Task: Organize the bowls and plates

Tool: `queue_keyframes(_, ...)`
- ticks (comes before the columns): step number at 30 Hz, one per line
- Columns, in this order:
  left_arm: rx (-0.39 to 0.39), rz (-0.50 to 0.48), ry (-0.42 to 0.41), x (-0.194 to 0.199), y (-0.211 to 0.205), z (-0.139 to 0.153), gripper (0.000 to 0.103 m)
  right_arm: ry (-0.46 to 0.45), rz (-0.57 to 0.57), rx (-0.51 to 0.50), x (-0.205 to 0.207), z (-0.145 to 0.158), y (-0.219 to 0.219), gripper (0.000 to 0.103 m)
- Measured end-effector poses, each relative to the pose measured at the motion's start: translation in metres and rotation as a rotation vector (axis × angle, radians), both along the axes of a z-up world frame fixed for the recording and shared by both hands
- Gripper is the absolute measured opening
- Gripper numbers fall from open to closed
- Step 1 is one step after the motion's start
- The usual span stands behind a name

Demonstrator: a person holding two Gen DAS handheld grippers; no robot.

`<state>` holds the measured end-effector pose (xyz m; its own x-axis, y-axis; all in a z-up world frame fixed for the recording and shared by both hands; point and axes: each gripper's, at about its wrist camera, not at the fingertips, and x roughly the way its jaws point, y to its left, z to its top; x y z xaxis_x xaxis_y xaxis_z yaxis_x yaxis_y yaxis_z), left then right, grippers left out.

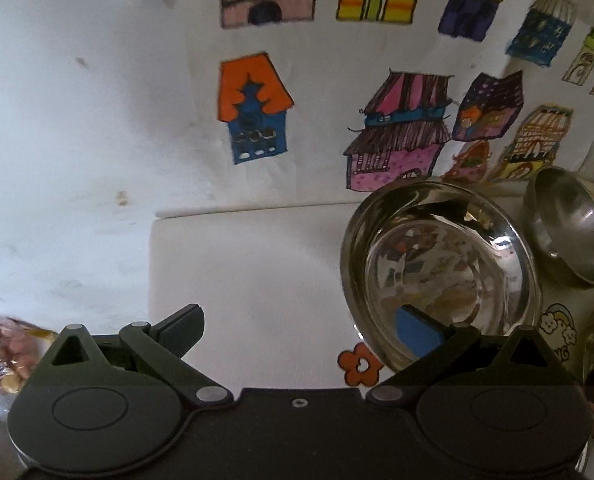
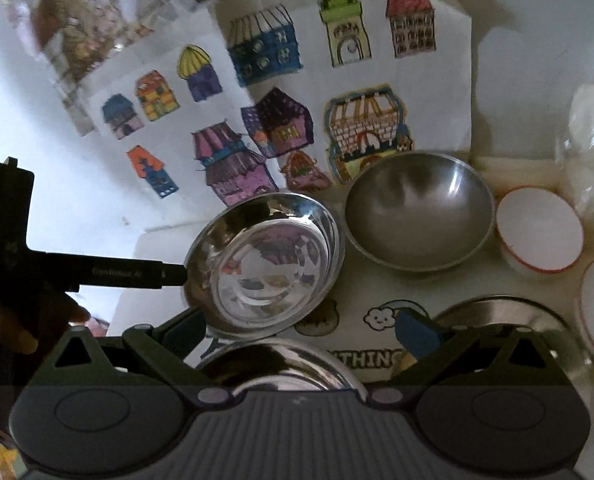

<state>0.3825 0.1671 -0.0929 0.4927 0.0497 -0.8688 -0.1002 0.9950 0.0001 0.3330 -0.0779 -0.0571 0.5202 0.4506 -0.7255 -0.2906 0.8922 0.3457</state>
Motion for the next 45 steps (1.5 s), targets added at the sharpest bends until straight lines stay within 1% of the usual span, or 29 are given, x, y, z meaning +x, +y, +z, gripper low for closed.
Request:
queue_keyframes(2,-0.018,-0.014,0.011,0.007,0.001,-0.006,0.102,0.019,-0.016,0.000,0.007,-0.006,0.005,0.099)
queue_keyframes(6,-0.051,-0.038,0.026,0.014,-0.001,-0.015,0.096,0.046,-0.037,-0.008,0.017,-0.016,0.012,0.092)
queue_keyframes(8,-0.073,-0.046,0.032,0.017,-0.002,-0.018,0.095,0.057,-0.043,-0.012,0.023,-0.020,0.014,0.085)
queue_keyframes(9,-0.080,-0.048,0.031,0.019,-0.003,-0.018,0.093,0.064,-0.047,-0.017,0.025,-0.022,0.016,0.084)
queue_keyframes(10,-0.087,-0.049,0.031,0.020,-0.003,-0.019,0.086,0.071,-0.052,-0.020,0.027,-0.024,0.017,0.081)
queue_keyframes(12,-0.103,-0.048,0.040,0.025,-0.004,-0.021,0.079,0.080,-0.060,-0.020,0.030,-0.027,0.018,0.075)
queue_keyframes(14,-0.123,-0.038,0.039,0.027,-0.004,-0.022,0.073,0.088,-0.064,-0.023,0.035,-0.029,0.020,0.065)
queue_keyframes(15,-0.134,-0.032,0.040,0.029,-0.004,-0.023,0.067,0.094,-0.067,-0.022,0.037,-0.031,0.020,0.063)
queue_keyframes(16,-0.142,-0.028,0.042,0.030,-0.004,-0.024,0.059,0.099,-0.071,-0.020,0.039,-0.032,0.020,0.058)
queue_keyframes(17,-0.152,-0.025,0.044,0.031,-0.003,-0.025,0.054,0.103,-0.075,-0.021,0.041,-0.033,0.020,0.053)
queue_keyframes(18,-0.162,-0.020,0.044,0.032,-0.003,-0.025,0.047,0.109,-0.077,-0.021,0.043,-0.034,0.020,0.050)
queue_keyframes(19,-0.167,-0.017,0.046,0.033,-0.003,-0.026,0.043,0.114,-0.079,-0.020,0.044,-0.035,0.020,0.044)
queue_keyframes(20,-0.169,-0.012,0.051,0.035,-0.003,-0.026,0.041,0.117,-0.081,-0.020,0.045,-0.036,0.021,0.039)
queue_keyframes(22,-0.175,-0.007,0.048,0.034,-0.003,-0.026,0.033,0.123,-0.084,-0.024,0.048,-0.038,0.021,0.032)
queue_keyframes(23,-0.180,0.008,0.066,0.034,-0.003,-0.026,0.031,0.126,-0.084,-0.025,0.048,-0.039,0.021,0.029)
queue_keyframes(24,-0.183,0.013,0.068,0.035,-0.003,-0.027,0.029,0.129,-0.084,-0.027,0.049,-0.040,0.021,0.027)
queue_keyframes(25,-0.187,0.015,0.069,0.035,-0.003,-0.027,0.029,0.134,-0.085,-0.032,0.050,-0.041,0.021,0.024)
queue_keyframes(27,-0.189,0.019,0.070,0.036,-0.002,-0.028,0.029,0.138,-0.083,-0.033,0.051,-0.043,0.022,0.022)
queue_keyframes(29,-0.190,0.022,0.069,0.032,0.004,-0.026,0.028,0.139,-0.077,-0.031,0.052,-0.043,0.023,0.018)
queue_keyframes(30,-0.190,0.023,0.068,0.030,0.005,-0.024,0.023,0.138,-0.077,-0.034,0.052,-0.043,0.024,0.018)
queue_keyframes(31,-0.204,0.021,0.070,0.031,0.006,-0.025,0.013,0.134,-0.077,-0.036,0.052,-0.043,0.024,0.017)
queue_keyframes(33,-0.204,0.029,0.071,0.030,0.006,-0.024,0.013,0.126,-0.078,-0.041,0.052,-0.042,0.026,0.017)
queue_keyframes(36,-0.185,0.020,0.064,0.025,0.004,-0.020,0.013,0.102,-0.066,-0.040,0.050,-0.038,0.026,0.017)
queue_keyframes(45,-0.149,0.009,0.006,0.001,-0.003,0.009,0.013,0.049,-0.030,-0.018,0.039,-0.017,0.020,0.017)
